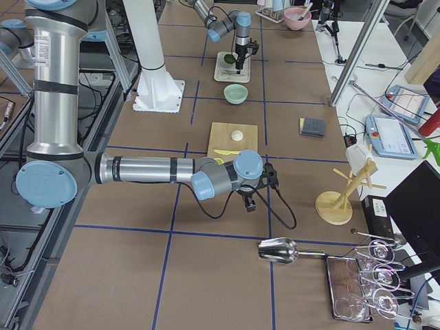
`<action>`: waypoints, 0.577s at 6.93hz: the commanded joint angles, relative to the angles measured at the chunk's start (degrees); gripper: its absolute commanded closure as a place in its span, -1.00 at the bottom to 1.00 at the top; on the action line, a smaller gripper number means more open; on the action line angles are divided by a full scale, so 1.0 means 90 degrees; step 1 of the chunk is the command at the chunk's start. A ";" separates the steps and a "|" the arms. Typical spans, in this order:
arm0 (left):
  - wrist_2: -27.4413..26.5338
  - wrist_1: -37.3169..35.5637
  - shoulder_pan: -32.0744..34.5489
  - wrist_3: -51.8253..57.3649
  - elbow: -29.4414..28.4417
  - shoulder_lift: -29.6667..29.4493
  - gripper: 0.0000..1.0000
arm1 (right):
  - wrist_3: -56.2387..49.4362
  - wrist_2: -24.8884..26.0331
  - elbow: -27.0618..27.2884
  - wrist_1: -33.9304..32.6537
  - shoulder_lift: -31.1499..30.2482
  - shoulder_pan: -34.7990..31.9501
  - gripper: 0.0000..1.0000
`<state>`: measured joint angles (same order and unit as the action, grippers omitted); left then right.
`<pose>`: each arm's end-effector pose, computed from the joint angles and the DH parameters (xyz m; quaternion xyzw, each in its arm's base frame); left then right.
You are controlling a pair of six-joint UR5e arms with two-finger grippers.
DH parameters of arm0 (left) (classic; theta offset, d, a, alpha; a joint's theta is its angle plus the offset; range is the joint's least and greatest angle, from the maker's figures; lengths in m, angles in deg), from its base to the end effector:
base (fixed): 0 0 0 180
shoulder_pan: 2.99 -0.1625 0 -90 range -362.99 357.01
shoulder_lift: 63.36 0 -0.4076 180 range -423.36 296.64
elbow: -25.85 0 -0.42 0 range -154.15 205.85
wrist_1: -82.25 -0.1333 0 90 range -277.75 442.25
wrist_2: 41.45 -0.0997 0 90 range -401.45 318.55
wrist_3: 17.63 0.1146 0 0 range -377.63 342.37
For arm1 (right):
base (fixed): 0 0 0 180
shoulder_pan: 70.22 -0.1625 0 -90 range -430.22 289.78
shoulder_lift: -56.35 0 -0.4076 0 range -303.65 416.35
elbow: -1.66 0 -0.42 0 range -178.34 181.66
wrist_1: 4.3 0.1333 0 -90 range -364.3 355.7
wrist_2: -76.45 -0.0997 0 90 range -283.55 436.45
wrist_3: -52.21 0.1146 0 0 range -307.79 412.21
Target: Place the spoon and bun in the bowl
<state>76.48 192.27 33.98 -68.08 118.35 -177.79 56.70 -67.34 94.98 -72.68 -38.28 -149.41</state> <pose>0.4995 -0.4756 0.3396 0.0656 0.4406 0.1161 0.8877 -0.0544 -0.5027 0.6073 0.0966 -0.4622 -0.1280 0.8721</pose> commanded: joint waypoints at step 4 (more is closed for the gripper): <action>0.0002 -0.0008 -0.0007 -0.0010 -0.0034 -0.0001 0.46 | 0.0010 -0.0010 -0.0037 0.0000 0.0026 0.0001 -1.00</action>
<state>76.50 192.20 33.92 -68.11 117.99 -177.80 56.73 -67.42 94.65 -72.68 -38.08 -149.41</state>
